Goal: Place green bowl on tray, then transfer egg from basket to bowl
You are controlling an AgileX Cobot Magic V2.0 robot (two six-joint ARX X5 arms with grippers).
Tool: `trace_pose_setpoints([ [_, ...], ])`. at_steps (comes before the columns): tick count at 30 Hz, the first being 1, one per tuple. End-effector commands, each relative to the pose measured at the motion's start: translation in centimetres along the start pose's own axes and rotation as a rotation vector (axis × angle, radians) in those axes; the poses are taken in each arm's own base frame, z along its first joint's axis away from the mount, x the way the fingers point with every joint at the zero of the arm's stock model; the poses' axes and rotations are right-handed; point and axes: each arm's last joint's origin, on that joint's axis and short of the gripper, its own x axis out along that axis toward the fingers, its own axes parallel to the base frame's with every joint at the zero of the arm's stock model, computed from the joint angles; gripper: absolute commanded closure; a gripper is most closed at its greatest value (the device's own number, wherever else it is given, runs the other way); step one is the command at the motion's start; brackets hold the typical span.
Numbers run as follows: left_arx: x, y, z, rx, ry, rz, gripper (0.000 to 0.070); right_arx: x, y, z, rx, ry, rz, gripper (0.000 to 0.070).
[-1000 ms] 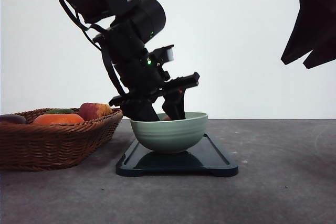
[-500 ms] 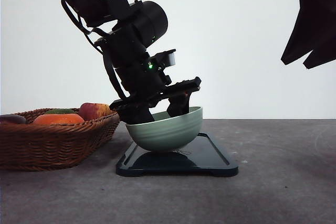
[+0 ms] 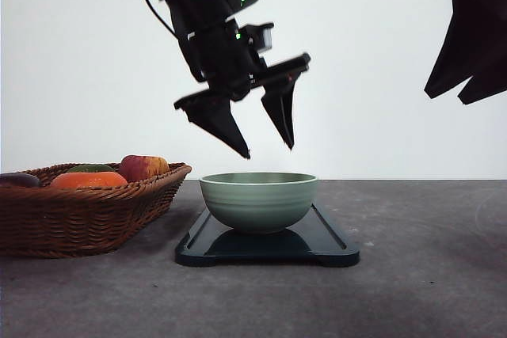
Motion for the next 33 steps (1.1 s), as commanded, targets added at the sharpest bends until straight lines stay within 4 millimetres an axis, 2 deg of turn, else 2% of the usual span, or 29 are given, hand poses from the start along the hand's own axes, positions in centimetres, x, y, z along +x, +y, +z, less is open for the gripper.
trace_pose_setpoints([
  [1,-0.8,-0.3,0.3,0.023,0.001,0.001,0.0269,0.1,0.1,0.1,0.011,0.001,0.006,0.0424],
  [7,-3.8,-0.4,-0.8,0.091,0.019,0.004,0.0275,0.1,0.1,0.1,0.011,0.007,0.005,0.0424],
  [12,-6.4,0.6,-2.9,0.076,-0.03,0.013,0.0275,0.1,0.1,0.1,0.011,0.007,0.005,0.0424],
  [17,-9.2,1.7,-6.0,0.054,-0.087,0.026,0.0275,0.1,0.1,0.1,0.014,0.007,0.005,0.0424],
  [22,-11.6,3.3,-9.9,0.018,-0.12,0.052,0.0274,0.1,0.1,0.1,0.014,0.007,0.005,0.0424],
  [28,-13.6,5.0,-14.8,-0.065,-0.141,0.091,0.0274,0.1,0.1,0.1,0.014,0.007,0.005,0.0424],
  [33,-15.0,5.6,-18.1,-0.105,-0.181,0.11,0.0274,0.1,0.1,0.1,0.014,0.007,0.005,0.0424],
])
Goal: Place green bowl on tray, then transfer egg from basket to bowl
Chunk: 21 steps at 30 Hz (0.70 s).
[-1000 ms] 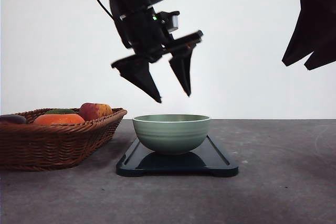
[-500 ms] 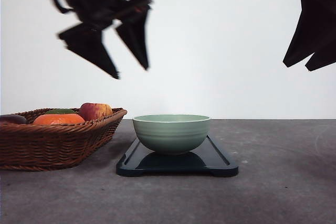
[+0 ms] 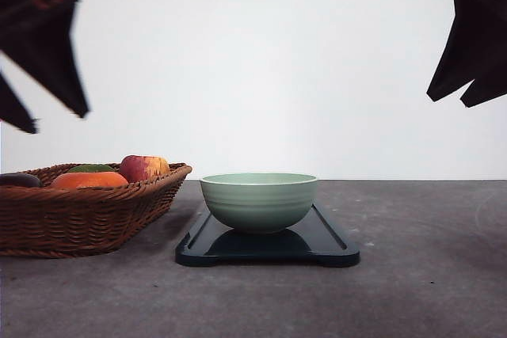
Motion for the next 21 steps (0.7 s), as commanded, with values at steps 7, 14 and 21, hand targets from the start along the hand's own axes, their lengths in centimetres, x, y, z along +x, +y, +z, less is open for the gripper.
trace_pose_setpoints([
  [7,-1.8,0.3,-2.6,-0.016,-0.055,0.001,0.0274,0.1,0.1,0.1,0.012,-0.002,0.007,0.0424],
  [14,-2.4,0.3,-3.2,-0.024,-0.03,-0.001,0.0653,0.0,0.1,0.0,0.01,0.014,0.004,0.0673],
  [21,-2.4,0.3,-3.1,-0.023,-0.036,-0.002,0.07,0.0,0.2,0.2,0.011,-0.004,0.014,0.068],
])
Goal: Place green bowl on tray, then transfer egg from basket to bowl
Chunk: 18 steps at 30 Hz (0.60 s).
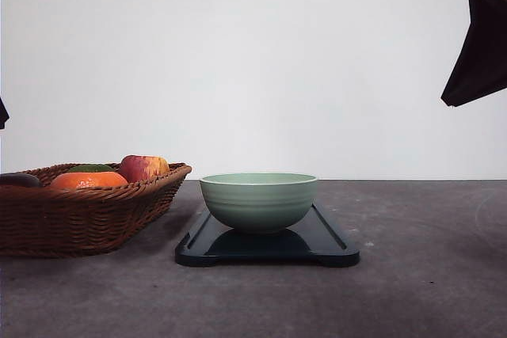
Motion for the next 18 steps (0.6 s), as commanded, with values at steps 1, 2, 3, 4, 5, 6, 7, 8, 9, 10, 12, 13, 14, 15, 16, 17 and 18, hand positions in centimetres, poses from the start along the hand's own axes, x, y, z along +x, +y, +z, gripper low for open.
trace_pose_setpoints([
  [1,0.0,-0.1,0.3,0.003,-0.013,-0.005,0.07,0.0,0.1,0.2,0.005,-0.014,0.006,0.068],
  [2,0.0,-0.1,0.3,0.003,-0.013,-0.005,0.07,0.0,0.1,0.2,0.005,-0.013,0.006,0.068],
  [3,0.0,-0.1,0.3,0.003,-0.013,-0.005,0.07,0.0,0.1,0.2,0.005,-0.013,0.006,0.068],
  [4,0.0,-0.1,0.3,0.003,-0.013,-0.005,0.07,0.0,0.1,0.2,0.005,-0.013,0.006,0.068],
  [5,0.0,-0.1,0.3,0.003,-0.013,-0.005,0.07,0.0,0.1,0.2,0.005,-0.013,0.006,0.068],
  [6,0.0,-0.1,0.3,0.003,-0.013,-0.005,0.07,0.0,0.1,0.2,0.005,-0.013,0.006,0.068],
  [7,0.0,-0.1,0.3,0.003,-0.013,-0.005,0.07,0.0,0.1,0.2,0.005,-0.013,0.006,0.068],
  [8,0.0,-0.1,0.3,0.003,-0.013,-0.005,0.07,0.0,0.1,0.2,0.005,-0.013,0.006,0.068],
  [9,0.0,-0.1,0.3,0.003,-0.013,-0.005,0.07,0.0,0.1,0.2,0.005,-0.013,0.006,0.068],
  [10,0.0,-0.1,0.3,0.003,-0.013,-0.005,0.07,0.0,0.1,0.2,0.005,-0.013,0.006,0.068],
  [12,-0.1,0.0,0.3,0.01,-0.019,-0.003,0.07,0.0,0.1,0.2,0.005,-0.013,0.006,0.068],
  [13,-0.2,0.1,0.3,0.026,-0.025,0.001,0.07,0.0,0.1,0.2,0.005,-0.013,0.006,0.068],
  [14,-0.4,0.2,0.3,0.061,-0.035,0.009,0.07,0.0,0.1,0.2,0.005,-0.013,0.006,0.068],
  [15,-0.5,0.4,0.3,0.064,-0.052,0.018,0.07,0.0,0.1,0.2,0.005,-0.013,0.006,0.068],
  [16,-0.7,0.7,0.2,0.059,-0.075,0.029,0.07,0.0,0.1,0.2,0.005,-0.013,0.006,0.068],
  [17,-0.8,0.9,0.1,0.056,-0.106,0.041,0.07,0.0,0.1,0.2,0.005,-0.013,0.006,0.068],
  [18,-1.0,1.3,0.0,0.054,-0.145,0.055,0.07,0.0,0.1,0.2,0.005,-0.013,0.006,0.068],
])
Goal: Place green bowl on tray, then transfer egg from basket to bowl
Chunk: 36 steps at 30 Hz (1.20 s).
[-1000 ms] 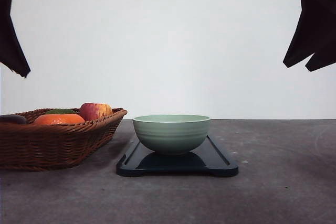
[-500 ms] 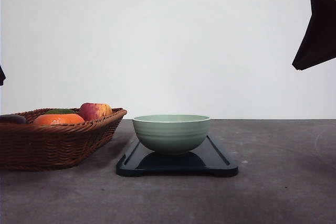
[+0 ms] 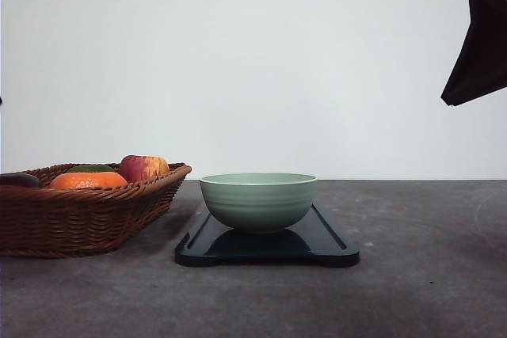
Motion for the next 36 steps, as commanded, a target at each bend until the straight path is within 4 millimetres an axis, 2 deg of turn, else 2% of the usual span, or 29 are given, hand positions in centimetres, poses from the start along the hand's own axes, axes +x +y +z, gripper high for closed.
trace_pose_setpoints([
  [1,-0.3,0.4,-0.1,0.032,-0.062,0.022,0.07,0.0,0.1,0.2,0.005,-0.012,0.006,0.068],
  [6,-1.6,1.9,-1.3,0.026,-0.281,0.12,0.07,0.0,0.1,0.2,0.005,-0.012,0.006,0.068],
  [11,-2.1,2.8,-3.7,0.017,-0.421,0.213,0.07,0.0,0.1,0.2,0.005,-0.012,0.006,0.068],
  [19,-0.2,4.1,-8.5,-0.022,-0.475,0.313,0.07,0.0,0.1,0.2,0.005,-0.012,0.006,0.068],
  [23,0.8,4.4,-10.2,-0.03,-0.488,0.327,0.07,0.0,0.1,0.2,0.005,-0.012,0.006,0.068],
  [26,1.4,4.6,-11.0,-0.036,-0.495,0.326,0.07,0.0,0.1,0.2,0.005,-0.013,0.006,0.068],
  [36,1.7,4.7,-11.0,-0.032,-0.52,0.326,0.07,-0.1,0.1,0.3,0.005,-0.019,0.007,0.068],
])
